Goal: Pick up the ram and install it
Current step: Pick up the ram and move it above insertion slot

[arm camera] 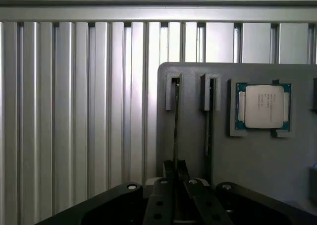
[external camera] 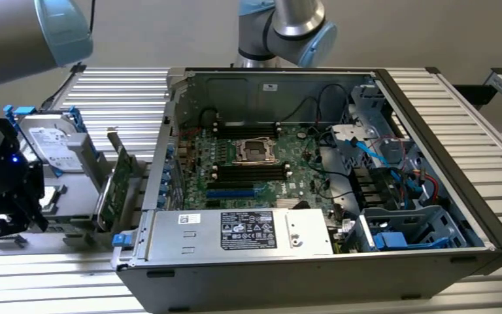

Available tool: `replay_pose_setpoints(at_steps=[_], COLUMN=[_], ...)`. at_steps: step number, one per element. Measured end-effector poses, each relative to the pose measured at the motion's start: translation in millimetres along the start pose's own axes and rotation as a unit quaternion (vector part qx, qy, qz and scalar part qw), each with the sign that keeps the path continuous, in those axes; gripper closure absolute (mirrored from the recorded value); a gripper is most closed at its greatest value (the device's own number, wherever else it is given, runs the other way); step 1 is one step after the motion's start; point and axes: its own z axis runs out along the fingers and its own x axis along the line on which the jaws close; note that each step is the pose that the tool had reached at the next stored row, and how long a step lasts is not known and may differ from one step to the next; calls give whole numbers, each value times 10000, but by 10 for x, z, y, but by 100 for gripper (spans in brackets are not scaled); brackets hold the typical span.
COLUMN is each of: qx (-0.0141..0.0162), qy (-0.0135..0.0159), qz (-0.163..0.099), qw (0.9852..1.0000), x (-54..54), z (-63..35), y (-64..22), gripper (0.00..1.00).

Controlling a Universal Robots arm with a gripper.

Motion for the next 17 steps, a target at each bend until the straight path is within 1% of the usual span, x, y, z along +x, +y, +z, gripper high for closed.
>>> replay_pose_setpoints(at_steps=[5, 8, 17], qx=[0, 1, 6], qy=[0, 1, 10], qz=[-3, -29, -217], qw=[10000, 10000, 9998], x=[7, 10, 22], z=[-227, -365, -777], y=[8, -12, -53], gripper=[86, 86, 86])
